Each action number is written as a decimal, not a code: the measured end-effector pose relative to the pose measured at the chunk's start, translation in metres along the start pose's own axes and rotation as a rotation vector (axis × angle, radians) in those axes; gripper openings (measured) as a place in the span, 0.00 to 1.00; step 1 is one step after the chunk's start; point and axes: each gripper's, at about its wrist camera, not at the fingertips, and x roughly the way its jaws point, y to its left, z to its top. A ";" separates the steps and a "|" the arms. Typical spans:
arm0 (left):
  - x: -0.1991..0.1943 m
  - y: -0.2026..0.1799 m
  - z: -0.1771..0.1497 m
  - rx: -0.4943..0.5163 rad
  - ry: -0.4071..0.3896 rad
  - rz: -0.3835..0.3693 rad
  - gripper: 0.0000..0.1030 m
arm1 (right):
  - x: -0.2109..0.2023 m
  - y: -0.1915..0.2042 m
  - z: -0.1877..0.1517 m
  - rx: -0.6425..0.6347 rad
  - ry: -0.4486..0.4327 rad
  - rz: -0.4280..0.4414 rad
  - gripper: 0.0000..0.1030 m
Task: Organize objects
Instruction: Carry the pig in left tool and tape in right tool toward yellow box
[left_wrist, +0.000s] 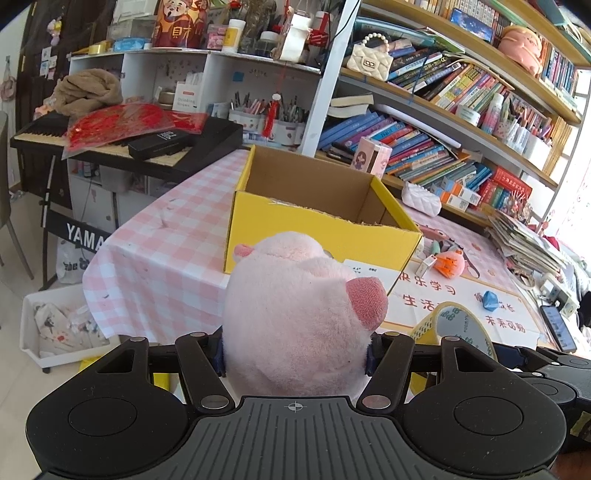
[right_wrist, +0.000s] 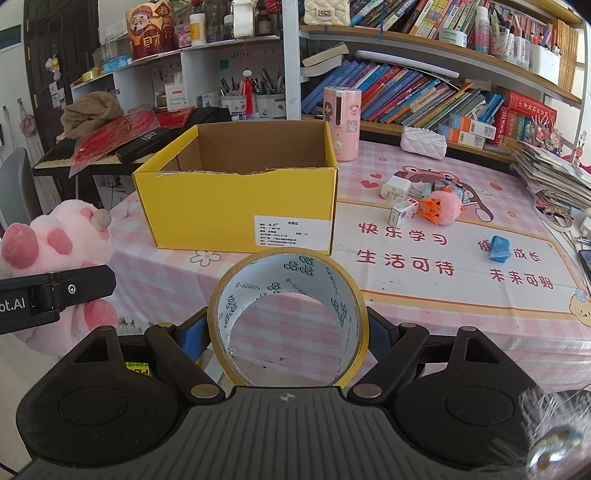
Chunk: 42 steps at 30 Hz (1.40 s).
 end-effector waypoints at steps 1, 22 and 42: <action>0.000 0.001 0.001 -0.001 0.001 0.000 0.60 | 0.000 0.001 0.000 -0.003 0.001 0.001 0.79; 0.013 0.000 0.031 0.027 -0.068 -0.012 0.60 | 0.012 0.011 0.026 -0.063 -0.084 0.017 0.79; 0.105 -0.004 0.127 0.009 -0.143 0.025 0.60 | 0.092 -0.003 0.141 -0.142 -0.288 0.022 0.79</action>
